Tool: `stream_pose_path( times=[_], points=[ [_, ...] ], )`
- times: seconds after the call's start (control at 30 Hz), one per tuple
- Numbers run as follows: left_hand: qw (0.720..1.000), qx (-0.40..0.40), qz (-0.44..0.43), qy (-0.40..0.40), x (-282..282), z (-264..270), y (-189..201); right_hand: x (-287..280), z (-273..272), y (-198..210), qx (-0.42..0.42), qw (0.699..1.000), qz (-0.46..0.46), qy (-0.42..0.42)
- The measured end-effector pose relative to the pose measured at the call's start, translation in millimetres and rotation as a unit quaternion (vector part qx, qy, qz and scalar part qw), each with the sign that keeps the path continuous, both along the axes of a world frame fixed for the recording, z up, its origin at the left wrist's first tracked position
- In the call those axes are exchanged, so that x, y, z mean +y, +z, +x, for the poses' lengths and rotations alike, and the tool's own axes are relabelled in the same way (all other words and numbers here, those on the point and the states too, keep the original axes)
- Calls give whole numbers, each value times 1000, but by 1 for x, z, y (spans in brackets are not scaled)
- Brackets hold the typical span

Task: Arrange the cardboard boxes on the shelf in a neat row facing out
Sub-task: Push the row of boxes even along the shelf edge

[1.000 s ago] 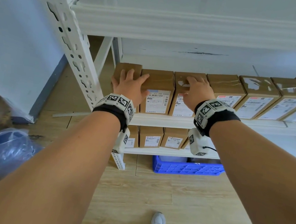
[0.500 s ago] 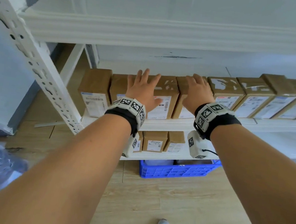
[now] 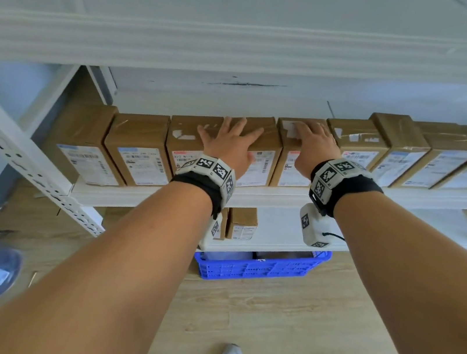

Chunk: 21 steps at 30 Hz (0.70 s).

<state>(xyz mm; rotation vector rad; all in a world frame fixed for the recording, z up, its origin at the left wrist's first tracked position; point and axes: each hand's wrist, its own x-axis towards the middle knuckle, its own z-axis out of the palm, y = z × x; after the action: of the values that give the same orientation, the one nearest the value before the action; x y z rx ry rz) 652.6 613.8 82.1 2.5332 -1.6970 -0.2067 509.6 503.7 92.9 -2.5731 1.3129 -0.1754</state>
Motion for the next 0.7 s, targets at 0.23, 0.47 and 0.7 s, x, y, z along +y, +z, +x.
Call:
stream_pose_path(
  times=[0.23, 0.47, 0.7],
  points=[
    [999, 22, -24, 13, -3, 2, 1, 1, 0, -7, -21, 999, -42, -5],
    [998, 28, -46, 18, -4, 0, 1, 2, -3, -4, -14, 1000, -28, -2],
    [999, 13, -48, -11, -17, -13, 11, -1, -19, 3, -20, 999, -23, -37]
  ],
)
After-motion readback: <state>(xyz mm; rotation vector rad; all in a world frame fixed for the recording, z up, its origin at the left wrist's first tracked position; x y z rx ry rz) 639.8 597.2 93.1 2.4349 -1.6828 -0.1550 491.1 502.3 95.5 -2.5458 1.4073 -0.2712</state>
